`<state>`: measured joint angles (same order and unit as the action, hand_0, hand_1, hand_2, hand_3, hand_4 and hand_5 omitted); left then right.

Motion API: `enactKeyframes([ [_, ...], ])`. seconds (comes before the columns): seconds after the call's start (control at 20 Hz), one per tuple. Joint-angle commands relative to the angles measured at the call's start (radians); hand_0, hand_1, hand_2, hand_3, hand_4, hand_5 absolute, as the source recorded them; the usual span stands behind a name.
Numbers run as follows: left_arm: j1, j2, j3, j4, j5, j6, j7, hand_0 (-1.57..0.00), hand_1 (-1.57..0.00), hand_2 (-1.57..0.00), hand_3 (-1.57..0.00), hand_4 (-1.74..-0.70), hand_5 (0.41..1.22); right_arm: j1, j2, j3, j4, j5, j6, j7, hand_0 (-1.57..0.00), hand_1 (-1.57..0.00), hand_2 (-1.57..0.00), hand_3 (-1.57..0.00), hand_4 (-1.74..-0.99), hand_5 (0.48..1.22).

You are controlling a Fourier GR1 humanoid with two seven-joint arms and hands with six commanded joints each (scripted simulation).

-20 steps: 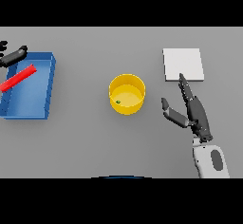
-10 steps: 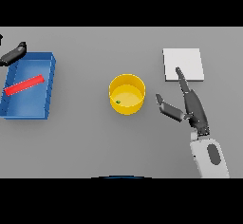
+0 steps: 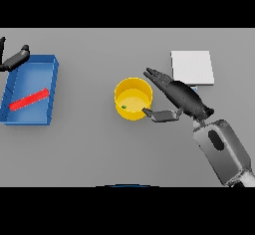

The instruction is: Pick up the red beaker and tilt it to pour out 1 green nut into yellow bowl. Pick up the yellow bowl and place it on the metallic measuring scale.

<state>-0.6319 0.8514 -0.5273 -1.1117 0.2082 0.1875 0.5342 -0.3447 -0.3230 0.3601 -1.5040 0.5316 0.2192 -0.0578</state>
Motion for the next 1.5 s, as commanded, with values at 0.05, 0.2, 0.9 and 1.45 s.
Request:
enactKeyframes([
  [0.05, -0.001, 0.005, 0.003, 0.0, 0.001, -0.001, -0.003, 0.0, 0.0, 0.0, 0.0, -0.75, 0.712, -0.052, -0.015, 0.044, 0.028, 0.041, 0.037, -0.009, 0.0, 0.0, 0.0, 0.0, -1.227, 0.616],
  [0.2, 0.005, -0.002, 0.007, 0.013, 0.004, 0.0, -0.033, 0.0, 0.0, 0.0, 0.0, -0.75, 0.714, -0.129, -0.046, 0.097, 0.065, 0.083, 0.102, -0.037, 0.0, 0.0, 0.0, 0.0, -1.234, 0.62],
  [0.9, 0.012, -0.011, 0.033, 0.022, 0.033, -0.002, -0.075, 0.0, 0.0, 0.0, 0.0, -0.8, 0.725, -0.279, -0.042, 0.257, 0.238, 0.197, 0.204, -0.123, 0.0, 0.0, 0.0, 0.0, -1.249, 0.669],
  [1.45, 0.003, -0.009, 0.029, 0.004, 0.03, 0.003, -0.056, 0.0, 0.0, 0.0, 0.0, -0.79, 0.728, -0.31, -0.001, 0.302, 0.362, 0.219, 0.21, -0.165, 0.0, 0.0, -0.01, -0.03, -1.286, 0.712],
])
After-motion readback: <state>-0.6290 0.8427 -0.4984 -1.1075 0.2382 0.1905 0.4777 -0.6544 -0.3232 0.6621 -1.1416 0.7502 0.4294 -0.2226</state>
